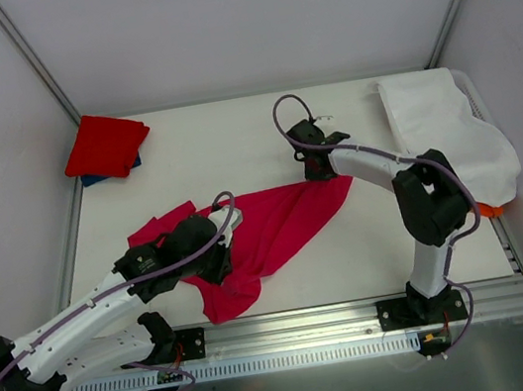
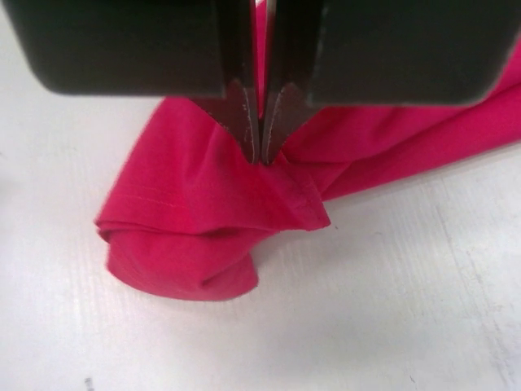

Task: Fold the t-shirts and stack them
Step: Flatten the tshirt out

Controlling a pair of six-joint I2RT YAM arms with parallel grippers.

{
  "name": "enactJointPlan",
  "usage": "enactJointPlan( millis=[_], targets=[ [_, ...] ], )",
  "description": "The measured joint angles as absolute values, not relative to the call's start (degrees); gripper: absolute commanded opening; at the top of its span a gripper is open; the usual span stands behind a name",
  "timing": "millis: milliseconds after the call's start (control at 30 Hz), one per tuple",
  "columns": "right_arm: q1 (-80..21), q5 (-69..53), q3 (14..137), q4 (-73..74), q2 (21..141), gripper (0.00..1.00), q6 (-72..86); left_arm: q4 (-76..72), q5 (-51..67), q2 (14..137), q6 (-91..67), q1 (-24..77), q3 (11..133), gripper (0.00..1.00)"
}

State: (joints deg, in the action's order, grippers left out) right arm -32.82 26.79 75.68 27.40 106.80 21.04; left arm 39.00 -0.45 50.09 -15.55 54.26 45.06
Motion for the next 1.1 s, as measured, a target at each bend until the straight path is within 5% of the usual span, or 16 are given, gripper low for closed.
enactJointPlan(
  millis=[633, 867, 1100],
  targets=[
    [-32.97, 32.99, 70.0, 32.93, 73.78, 0.01, 18.74, 39.51, -2.37, 48.16, -15.59, 53.89, 46.63, 0.0],
    [-35.42, 31.51, 67.55, 30.59, 50.37, 0.01, 11.44, 41.32, 0.14, 47.4, -13.02, 53.89, 67.46, 0.0],
    [-36.14, 17.76, 71.07, 25.76, 33.52, 0.01, 2.72, 41.01, 13.23, 47.99, -8.16, 53.89, 88.36, 0.0]
  ],
)
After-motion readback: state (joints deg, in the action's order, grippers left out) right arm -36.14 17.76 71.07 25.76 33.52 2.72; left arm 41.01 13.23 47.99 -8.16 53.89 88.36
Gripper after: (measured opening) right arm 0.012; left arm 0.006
